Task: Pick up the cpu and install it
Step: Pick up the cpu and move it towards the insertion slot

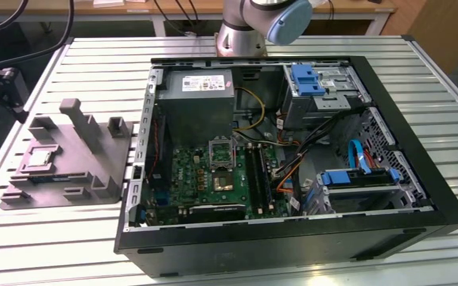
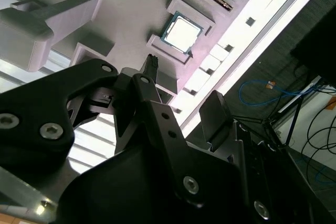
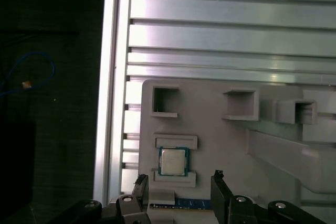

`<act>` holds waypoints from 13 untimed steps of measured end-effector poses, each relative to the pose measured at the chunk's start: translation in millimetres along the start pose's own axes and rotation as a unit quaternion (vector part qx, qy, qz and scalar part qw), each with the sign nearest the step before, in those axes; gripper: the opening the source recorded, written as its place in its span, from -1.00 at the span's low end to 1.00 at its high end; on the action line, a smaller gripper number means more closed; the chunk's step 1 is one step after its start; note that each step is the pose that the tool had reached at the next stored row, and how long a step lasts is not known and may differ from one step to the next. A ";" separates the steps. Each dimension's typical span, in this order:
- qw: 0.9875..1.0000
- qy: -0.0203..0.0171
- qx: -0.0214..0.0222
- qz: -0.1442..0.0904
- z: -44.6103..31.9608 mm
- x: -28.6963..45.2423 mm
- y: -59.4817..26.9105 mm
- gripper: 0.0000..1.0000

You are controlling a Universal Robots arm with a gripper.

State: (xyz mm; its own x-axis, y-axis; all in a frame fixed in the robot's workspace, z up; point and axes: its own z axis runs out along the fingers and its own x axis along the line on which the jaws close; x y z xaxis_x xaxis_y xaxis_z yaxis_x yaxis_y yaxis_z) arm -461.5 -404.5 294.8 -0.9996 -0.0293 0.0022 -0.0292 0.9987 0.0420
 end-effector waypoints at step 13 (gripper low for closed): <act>1.000 0.000 0.000 0.000 4.0 0.0 -0.2 0.18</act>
State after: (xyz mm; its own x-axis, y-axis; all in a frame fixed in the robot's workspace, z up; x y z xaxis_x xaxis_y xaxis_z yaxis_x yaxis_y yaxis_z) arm -461.5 -404.4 290.7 -0.9996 -0.0293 0.0022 -0.0292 0.9987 0.0421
